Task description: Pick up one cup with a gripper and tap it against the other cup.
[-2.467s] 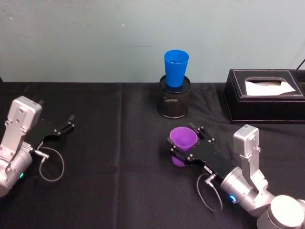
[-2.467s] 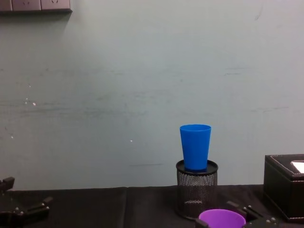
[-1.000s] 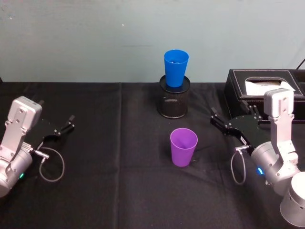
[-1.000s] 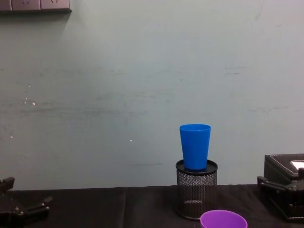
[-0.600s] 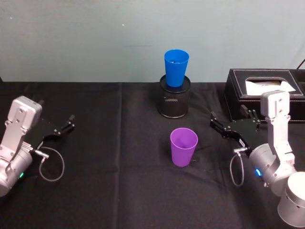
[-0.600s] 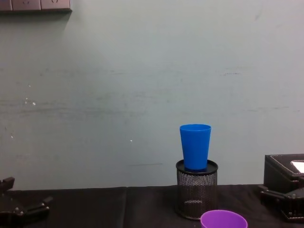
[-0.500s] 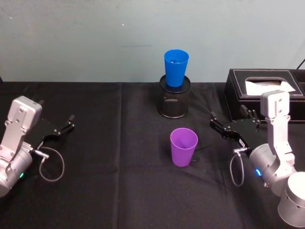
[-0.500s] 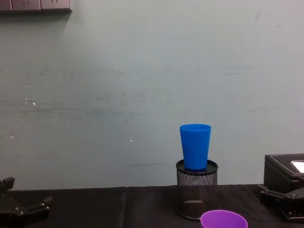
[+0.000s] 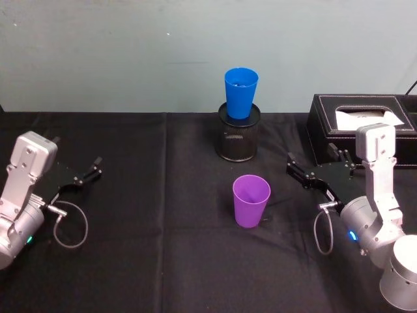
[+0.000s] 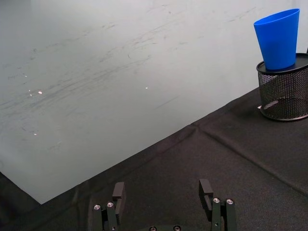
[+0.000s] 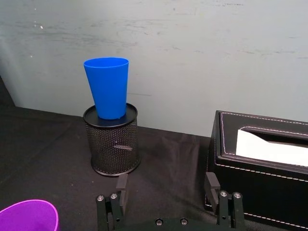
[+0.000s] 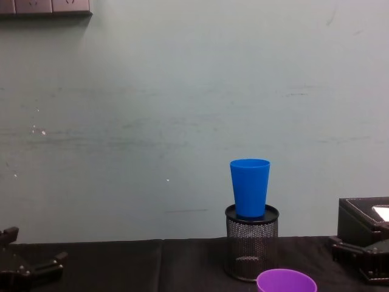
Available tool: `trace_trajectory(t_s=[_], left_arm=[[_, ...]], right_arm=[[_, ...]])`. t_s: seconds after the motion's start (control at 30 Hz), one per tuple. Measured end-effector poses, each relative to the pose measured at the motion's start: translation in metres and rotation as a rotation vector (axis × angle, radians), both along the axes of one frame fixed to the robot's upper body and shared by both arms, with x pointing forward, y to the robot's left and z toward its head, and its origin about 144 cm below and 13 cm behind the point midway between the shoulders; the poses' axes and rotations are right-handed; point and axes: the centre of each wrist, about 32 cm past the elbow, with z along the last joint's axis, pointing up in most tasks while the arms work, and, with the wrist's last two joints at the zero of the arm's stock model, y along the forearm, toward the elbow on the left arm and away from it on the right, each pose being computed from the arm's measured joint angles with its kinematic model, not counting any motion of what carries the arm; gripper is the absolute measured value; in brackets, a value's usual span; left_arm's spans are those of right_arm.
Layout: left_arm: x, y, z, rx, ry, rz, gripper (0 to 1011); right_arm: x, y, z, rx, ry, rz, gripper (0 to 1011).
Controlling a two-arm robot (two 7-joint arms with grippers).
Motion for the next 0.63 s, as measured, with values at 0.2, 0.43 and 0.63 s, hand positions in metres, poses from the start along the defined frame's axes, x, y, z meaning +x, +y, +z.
trace_trajectory(t_s=[0.2, 0.43, 0.63], left_arm=[[0.0000, 0.0000, 0.0000, 0.000, 0.000, 0.000, 1000], [0.0000, 0.0000, 0.0000, 0.000, 0.000, 0.000, 1000], [0.0000, 0.0000, 0.0000, 0.000, 0.000, 0.000, 1000]], right_arm=[[0.0000, 0.0000, 0.0002, 0.000, -0.001, 0.001, 1003], [0.0000, 0.0000, 0.0003, 0.001, -0.001, 0.001, 1003], [0.0000, 0.0000, 0.0003, 0.001, -0.002, 0.001, 1003]])
